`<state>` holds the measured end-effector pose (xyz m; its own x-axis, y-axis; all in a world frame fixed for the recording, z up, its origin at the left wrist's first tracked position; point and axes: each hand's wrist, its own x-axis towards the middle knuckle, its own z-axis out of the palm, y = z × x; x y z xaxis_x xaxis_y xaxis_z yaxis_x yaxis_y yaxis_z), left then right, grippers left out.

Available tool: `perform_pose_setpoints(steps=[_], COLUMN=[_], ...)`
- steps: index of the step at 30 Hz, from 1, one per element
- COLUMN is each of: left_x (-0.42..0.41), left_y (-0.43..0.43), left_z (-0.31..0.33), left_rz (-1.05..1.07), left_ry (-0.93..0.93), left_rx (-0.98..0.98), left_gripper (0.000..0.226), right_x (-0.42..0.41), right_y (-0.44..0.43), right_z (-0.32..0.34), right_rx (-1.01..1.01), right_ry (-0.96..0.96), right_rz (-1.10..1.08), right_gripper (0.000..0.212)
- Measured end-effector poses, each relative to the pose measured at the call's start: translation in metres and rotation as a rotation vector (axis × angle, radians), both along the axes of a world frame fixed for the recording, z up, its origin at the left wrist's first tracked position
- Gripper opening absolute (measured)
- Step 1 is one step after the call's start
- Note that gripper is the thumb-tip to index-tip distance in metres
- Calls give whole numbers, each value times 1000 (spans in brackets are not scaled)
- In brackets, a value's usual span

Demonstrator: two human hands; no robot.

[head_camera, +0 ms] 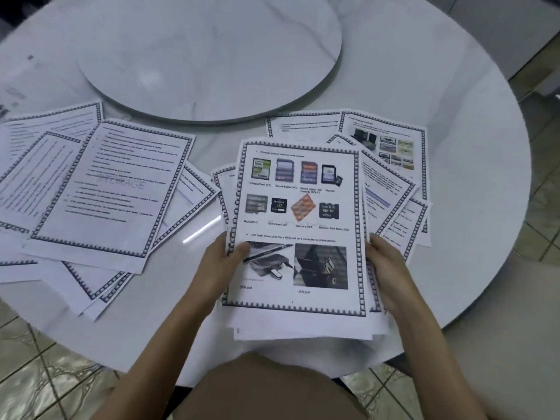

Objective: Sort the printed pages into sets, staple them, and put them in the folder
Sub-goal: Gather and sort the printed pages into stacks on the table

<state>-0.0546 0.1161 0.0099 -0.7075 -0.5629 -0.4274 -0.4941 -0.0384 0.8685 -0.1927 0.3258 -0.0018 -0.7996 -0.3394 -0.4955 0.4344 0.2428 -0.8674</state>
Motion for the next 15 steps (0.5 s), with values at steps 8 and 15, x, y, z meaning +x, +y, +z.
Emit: perform_pose_setpoints(steps=[8,15], left_x=[27,41], left_y=[7,6], left_z=[-15,-19], left_rz=[144,206], left_ry=[-19,27], left_rx=[86,97], left_gripper=[22,29], right_x=[31,41], right_y=[-20,-30], right_z=[-8,-20], right_rx=[40,199], right_ry=[-25,69], right_rz=[77,192], right_gripper=[38,21])
